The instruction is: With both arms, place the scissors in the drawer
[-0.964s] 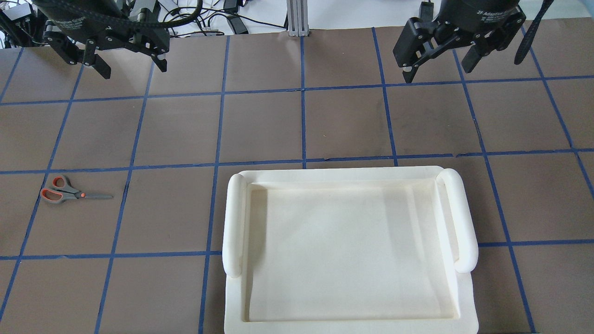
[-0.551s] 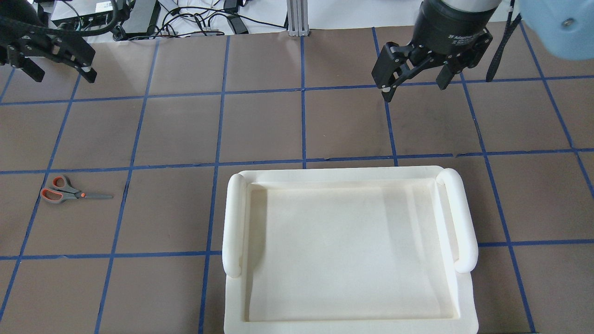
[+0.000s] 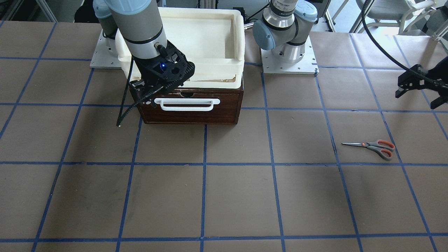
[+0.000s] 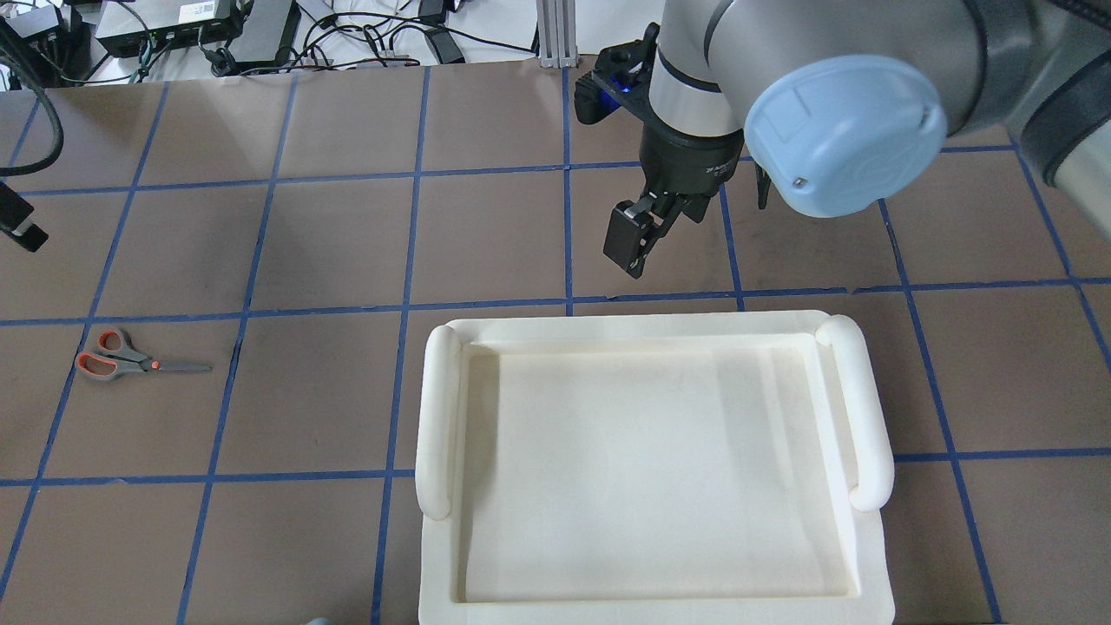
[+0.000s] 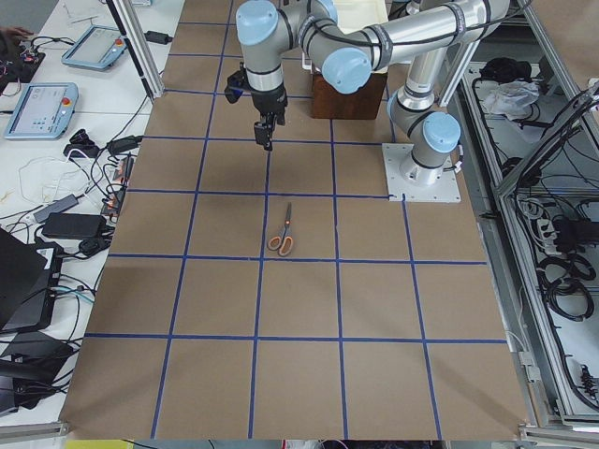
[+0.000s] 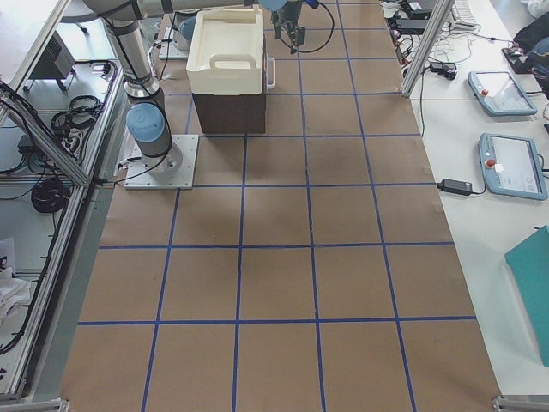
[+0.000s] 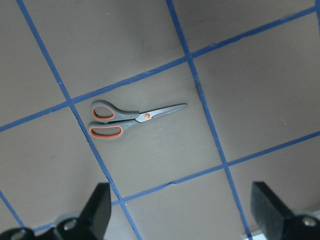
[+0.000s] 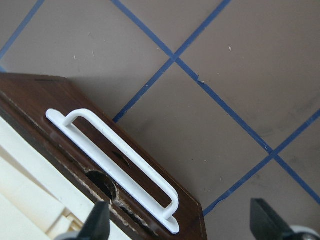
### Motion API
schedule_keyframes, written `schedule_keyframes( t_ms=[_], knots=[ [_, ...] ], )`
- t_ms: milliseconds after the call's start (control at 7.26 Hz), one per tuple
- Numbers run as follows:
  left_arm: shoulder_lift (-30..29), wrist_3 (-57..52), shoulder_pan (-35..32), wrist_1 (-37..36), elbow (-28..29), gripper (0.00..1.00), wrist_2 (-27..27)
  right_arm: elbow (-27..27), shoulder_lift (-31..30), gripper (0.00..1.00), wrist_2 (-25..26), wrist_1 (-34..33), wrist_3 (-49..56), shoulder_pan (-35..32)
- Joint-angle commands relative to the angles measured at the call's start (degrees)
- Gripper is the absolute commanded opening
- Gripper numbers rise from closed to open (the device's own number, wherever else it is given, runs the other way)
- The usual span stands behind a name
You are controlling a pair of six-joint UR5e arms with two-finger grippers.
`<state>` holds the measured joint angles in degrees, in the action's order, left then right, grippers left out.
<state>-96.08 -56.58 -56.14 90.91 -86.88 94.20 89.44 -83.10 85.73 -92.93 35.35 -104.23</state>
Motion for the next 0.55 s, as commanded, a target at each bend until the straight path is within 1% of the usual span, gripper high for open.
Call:
schedule_keyframes(
  t_ms=[0,138,275,413],
  knots=[
    [-3.2,-20.9,8.0,-9.5,-7.0,1.0,0.4,1.2,3.9,1.0,-2.0,-2.8,17.4,-0.4],
    [-4.7,-28.7,8.6,-10.3,-8.0,1.0,0.4,1.2,5.4,1.0,-3.5,-3.9,22.0,-1.1],
    [-6.5,-32.2,8.7,-10.7,-8.7,1.0,-0.1,1.3,6.9,1.0,-3.5,-4.8,28.4,-1.8],
    [-9.4,-36.1,8.6,-15.4,-8.7,1.0,-0.4,1.2,7.6,1.0,-3.2,-4.6,32.7,-2.3]
  ],
)
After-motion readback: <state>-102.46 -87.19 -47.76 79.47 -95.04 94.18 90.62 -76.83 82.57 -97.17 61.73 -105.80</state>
